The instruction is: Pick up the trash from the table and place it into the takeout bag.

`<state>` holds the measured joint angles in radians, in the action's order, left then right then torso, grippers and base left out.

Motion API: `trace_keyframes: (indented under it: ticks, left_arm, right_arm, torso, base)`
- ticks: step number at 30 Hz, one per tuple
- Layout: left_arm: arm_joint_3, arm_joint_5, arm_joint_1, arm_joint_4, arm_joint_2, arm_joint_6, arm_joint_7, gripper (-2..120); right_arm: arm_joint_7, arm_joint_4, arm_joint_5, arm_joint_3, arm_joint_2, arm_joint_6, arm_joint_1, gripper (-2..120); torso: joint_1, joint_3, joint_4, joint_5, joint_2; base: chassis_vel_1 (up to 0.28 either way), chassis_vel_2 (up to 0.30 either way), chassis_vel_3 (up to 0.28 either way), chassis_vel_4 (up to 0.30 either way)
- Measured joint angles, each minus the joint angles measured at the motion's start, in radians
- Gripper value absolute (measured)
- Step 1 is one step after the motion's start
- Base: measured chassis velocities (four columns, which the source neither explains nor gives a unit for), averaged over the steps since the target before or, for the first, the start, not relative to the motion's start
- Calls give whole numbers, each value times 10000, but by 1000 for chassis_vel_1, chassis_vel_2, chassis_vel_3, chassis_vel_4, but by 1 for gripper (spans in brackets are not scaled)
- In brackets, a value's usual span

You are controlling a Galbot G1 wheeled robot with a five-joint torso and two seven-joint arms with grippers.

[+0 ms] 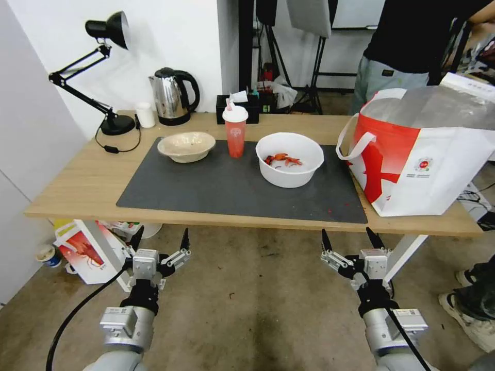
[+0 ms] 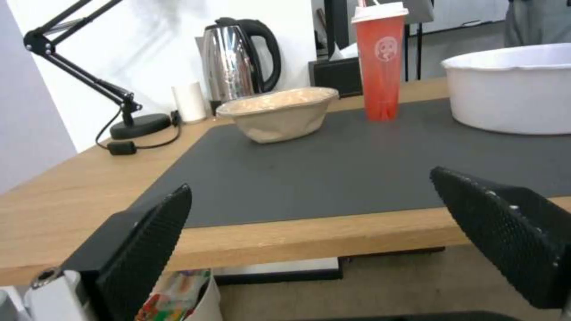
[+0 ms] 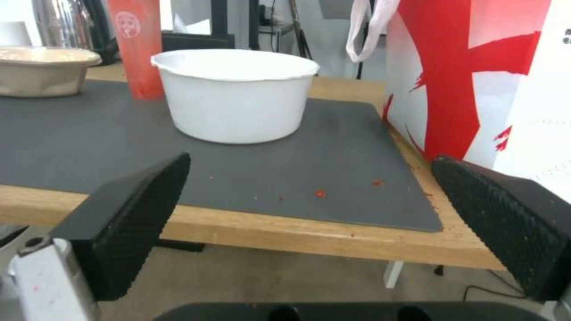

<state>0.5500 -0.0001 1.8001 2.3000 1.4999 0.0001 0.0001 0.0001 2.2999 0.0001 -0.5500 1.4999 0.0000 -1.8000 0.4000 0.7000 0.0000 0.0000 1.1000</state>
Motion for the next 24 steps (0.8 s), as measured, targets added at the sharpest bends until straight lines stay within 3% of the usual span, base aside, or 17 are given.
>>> trace_keyframes:
  ticks: [16, 20, 23, 24]
  left_arm:
    - [7, -7, -8, 0, 0, 66, 0, 100]
    - [127, -285, -160, 132, -11, 892, 13, 100]
    - [294, -666, -362, 326, -35, 2005, 53, 100]
    - [294, -666, -362, 326, -35, 2005, 53, 100]
  right_arm:
    - [13, 5, 23, 29, -39, -59, 15, 100]
    - [325, 166, 379, 342, -501, -866, 236, 100]
    - [774, 411, 894, 789, -1150, -2006, 545, 100]
    - [774, 411, 894, 789, -1150, -2006, 545, 100]
  torso:
    - [0, 0, 1, 0, 0]
    - [0, 0, 1, 2, 0]
    - [0, 0, 0, 1, 0]
    - [0, 0, 0, 1, 0]
  base:
    - [0, 0, 0, 0]
    - [0, 0, 0, 0]
    - [0, 0, 0, 0]
    - [0, 0, 0, 0]
